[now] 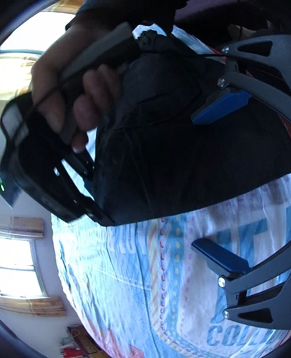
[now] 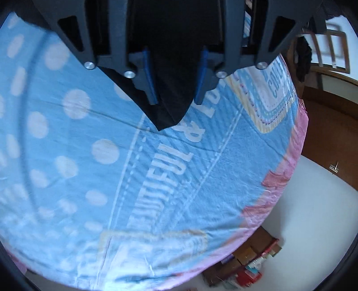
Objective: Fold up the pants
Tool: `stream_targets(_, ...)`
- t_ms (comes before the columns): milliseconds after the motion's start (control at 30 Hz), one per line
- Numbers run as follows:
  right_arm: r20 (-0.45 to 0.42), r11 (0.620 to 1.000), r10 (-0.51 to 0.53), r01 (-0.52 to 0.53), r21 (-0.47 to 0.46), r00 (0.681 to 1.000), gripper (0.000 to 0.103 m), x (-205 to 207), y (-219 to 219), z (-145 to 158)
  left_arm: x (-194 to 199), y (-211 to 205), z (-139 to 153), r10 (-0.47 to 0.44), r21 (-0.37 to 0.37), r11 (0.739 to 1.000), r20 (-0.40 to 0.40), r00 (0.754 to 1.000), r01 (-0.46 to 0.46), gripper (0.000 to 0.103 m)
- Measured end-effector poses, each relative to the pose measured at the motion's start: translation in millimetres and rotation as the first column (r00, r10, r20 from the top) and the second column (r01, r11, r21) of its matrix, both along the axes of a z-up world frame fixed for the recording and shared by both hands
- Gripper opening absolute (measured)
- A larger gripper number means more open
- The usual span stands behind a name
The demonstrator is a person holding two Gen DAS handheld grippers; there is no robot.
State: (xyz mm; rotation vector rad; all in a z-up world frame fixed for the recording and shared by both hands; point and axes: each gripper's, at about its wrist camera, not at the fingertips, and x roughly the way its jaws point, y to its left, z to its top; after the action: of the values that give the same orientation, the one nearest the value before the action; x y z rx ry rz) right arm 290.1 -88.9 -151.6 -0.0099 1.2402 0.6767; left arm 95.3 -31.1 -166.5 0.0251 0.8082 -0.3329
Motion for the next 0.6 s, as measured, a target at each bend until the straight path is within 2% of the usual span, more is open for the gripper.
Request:
stream_targets(100,0.017,1.000,0.005,-0.005,-0.005,1.000,0.028,2,3,-7,0,-7,-3,-0.002,0.006,1.000,0.022,1.000,0.002,0.103)
stream_targets(200,0.009,0.999,-0.002,0.002,0.035,1.000,0.028,3,-4,-8,-2,-10,-3,-0.001,0.016,1.000,0.030,1.000,0.001,0.103)
stream_targets(267,0.046,0.998,-0.008,0.005,0.063,0.999,0.044,-2,-14,2,-1,-11,-1,0.005,0.011,1.000,0.017,1.000,-0.005,0.103)
stream_targets(367,0.141,0.992,-0.080,0.065,0.104,0.987,0.050,-21,-48,28,2,-7,0,0.012,0.005,1.000,-0.001,1.000,-0.012,0.103)
stream_targets(433,0.196,0.985,-0.153,0.134,0.109,0.969,0.050,-47,-81,47,6,-5,2,0.014,0.005,1.000,-0.007,1.000,-0.014,0.103)
stream_targets(500,0.215,0.978,-0.189,0.163,0.131,0.958,0.051,-72,-103,56,10,-5,3,0.015,0.004,1.000,-0.012,1.000,-0.015,0.103)
stream_targets(600,0.250,0.973,-0.218,0.191,0.129,0.943,0.052,-136,-138,56,14,-2,5,0.019,-0.006,1.000,-0.024,1.000,-0.019,0.103)
